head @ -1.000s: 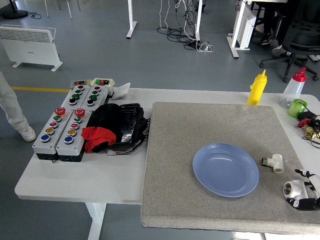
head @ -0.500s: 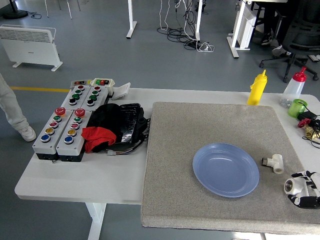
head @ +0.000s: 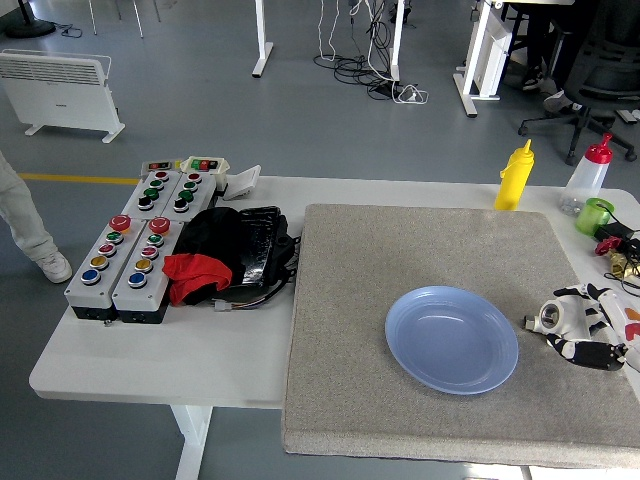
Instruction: Pick pipe place plate twice
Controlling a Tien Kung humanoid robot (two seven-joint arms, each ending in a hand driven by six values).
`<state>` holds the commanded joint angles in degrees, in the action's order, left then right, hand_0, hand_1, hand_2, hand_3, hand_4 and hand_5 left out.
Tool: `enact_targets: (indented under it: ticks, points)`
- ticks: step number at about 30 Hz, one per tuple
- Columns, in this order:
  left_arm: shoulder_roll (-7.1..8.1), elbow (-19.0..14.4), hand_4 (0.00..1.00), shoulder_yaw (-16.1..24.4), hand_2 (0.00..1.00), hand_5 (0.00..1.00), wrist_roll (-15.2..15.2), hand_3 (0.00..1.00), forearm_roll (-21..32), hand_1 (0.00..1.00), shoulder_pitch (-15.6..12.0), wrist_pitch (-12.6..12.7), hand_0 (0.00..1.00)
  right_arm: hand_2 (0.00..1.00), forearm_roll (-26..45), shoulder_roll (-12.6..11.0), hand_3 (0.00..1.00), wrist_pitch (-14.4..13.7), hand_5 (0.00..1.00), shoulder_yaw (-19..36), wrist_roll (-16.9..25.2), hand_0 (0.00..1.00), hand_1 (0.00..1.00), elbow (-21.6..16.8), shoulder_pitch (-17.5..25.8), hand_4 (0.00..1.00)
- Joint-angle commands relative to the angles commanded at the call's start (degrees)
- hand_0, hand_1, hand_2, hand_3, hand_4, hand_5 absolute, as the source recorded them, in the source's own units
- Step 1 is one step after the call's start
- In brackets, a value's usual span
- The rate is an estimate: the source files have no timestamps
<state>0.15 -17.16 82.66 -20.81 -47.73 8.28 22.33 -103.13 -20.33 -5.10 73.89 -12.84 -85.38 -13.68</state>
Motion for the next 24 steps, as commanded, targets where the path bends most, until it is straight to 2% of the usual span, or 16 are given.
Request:
enact_targets:
  ticks: [3,6,8,11,12,16,17,18,23,24]
  points:
    - [-0.02,-0.1,0.381,-0.2,0.680,0.998,-0.1,0.728,0.2,0.684,-0.2,0.2,0.720,0.518,1.1,-1.3,0.622,1.0,0.144,-4.6,0.1,0.363,0.472,2.0,-4.6,0.552]
    - [-0.13,-0.2,0.380,-0.4,0.680,0.998,-0.3,0.727,0.4,0.685,-0.4,0.4,0.720,0.530,2.0,-1.6,0.629,2.2,0.140,-10.9,0.4,0.378,0.490,5.7,-10.0,0.557]
    - [-0.15,-0.2,0.380,-0.4,0.680,0.998,-0.3,0.727,0.4,0.685,-0.4,0.4,0.720,0.530,2.2,-1.5,0.629,2.3,0.140,-12.3,0.6,0.378,0.490,6.4,-11.0,0.557]
    - [-0.15,-0.3,0.380,-0.6,0.680,0.998,-0.5,0.727,0.4,0.685,-0.6,0.6,0.720,0.530,2.9,-0.7,0.629,3.3,0.140,-17.0,1.1,0.378,0.490,10.5,-14.7,0.557]
    - [-0.15,-0.3,0.380,-0.7,0.680,0.998,-0.6,0.727,0.4,0.685,-0.7,0.6,0.721,0.590,3.3,-0.4,0.689,4.1,0.135,-18.4,1.1,0.427,0.553,11.9,-15.9,0.568]
    - [-0.15,-0.4,0.380,-0.8,0.680,0.998,-0.9,0.727,0.3,0.685,-0.8,0.7,0.721,0.590,3.4,0.5,0.689,5.8,0.135,-23.7,2.0,0.427,0.553,17.1,-20.6,0.568]
    - [-0.15,-0.4,0.380,-0.8,0.680,0.998,-0.9,0.727,0.3,0.685,-0.8,0.7,0.721,0.590,3.4,0.6,0.689,5.9,0.135,-24.4,2.2,0.427,0.553,17.8,-21.2,0.568]
    - [-0.15,-0.4,0.381,-0.9,0.679,0.998,-0.9,0.728,0.3,0.685,-0.8,0.7,0.721,0.687,3.4,0.8,0.737,6.1,0.139,-24.9,2.3,0.510,0.624,18.3,-21.7,0.591]
    - [-0.15,-0.4,0.381,-1.1,0.679,0.998,-0.8,0.728,0.7,0.685,-0.8,0.7,0.721,0.687,2.0,1.9,0.737,6.7,0.139,-28.8,3.4,0.510,0.624,22.3,-25.4,0.591]
    - [-0.15,-0.4,0.381,-1.2,0.679,0.998,-0.7,0.729,0.8,0.685,-0.8,0.7,0.721,0.946,1.7,2.1,0.909,6.9,0.173,-29.1,3.5,0.854,0.828,22.7,-25.8,0.690]
